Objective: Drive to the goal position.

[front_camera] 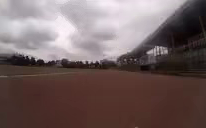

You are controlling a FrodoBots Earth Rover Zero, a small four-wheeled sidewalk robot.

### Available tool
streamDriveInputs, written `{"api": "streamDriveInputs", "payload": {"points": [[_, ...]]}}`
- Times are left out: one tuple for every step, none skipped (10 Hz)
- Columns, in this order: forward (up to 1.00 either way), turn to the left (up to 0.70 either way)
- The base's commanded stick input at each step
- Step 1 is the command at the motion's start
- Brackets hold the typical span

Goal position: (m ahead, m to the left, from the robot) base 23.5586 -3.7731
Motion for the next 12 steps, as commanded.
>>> {"api": "streamDriveInputs", "payload": {"points": [[0.70,0.00],[0.70,0.00],[0.70,0.00],[0.70,0.00],[0.70,0.00],[0.70,0.00],[0.70,0.00],[0.70,0.00],[0.70,0.00],[0.70,0.00],[0.70,0.00],[0.70,0.00]]}}
